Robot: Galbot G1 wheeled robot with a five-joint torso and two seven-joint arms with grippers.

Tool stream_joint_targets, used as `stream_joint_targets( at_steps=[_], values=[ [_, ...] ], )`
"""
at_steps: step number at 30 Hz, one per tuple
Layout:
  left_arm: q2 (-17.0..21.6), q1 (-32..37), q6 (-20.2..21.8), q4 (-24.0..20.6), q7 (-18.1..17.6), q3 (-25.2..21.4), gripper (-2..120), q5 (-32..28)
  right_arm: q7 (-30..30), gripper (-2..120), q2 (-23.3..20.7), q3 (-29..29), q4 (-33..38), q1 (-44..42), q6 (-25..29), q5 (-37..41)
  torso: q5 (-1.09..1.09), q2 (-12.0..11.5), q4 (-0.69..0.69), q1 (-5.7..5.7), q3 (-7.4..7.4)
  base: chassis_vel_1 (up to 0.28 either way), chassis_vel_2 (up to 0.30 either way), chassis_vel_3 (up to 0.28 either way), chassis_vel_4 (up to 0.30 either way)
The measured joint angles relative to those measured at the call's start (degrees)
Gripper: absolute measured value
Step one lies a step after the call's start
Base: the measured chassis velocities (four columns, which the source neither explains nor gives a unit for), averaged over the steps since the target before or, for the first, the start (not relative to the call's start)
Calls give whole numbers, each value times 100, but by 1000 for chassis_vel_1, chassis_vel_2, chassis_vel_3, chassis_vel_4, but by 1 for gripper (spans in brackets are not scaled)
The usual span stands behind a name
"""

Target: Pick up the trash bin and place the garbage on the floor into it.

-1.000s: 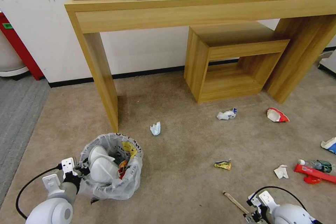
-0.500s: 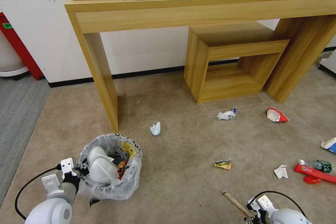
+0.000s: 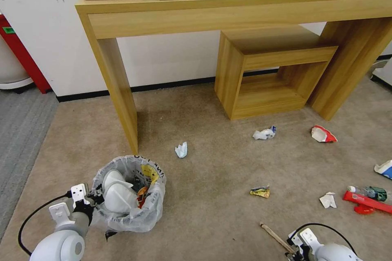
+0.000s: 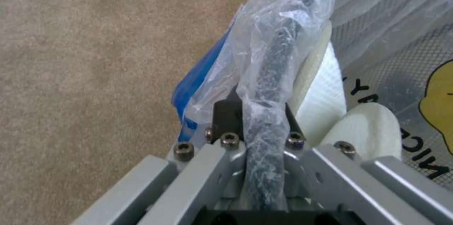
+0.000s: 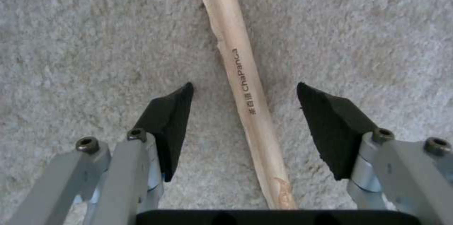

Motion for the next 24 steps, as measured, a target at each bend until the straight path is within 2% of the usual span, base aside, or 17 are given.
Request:
stream_joint_targets(
  at_steps=[8,11,14,24],
  values=[
    [-24,0,-6,2,-2,5,1,4,-6,59,2,16,0,-22,27,-22,0,0,0,0,0,0,0,0,0],
    [-30,5,-11,5,-2,5,1,8,-16,46,0,36,17,-51,45,-42,0,0,0,0,0,0,0,0,0],
    [-34,10,-14,5,-2,5,1,10,-15,41,-1,51,23,-55,49,-49,0,0,0,0,0,0,0,0,0],
    [-32,68,-31,-32,-2,-15,1,10,-19,38,62,44,-59,-52,122,-112,-5,0,-1,0,0,0,0,0,0]
  ],
)
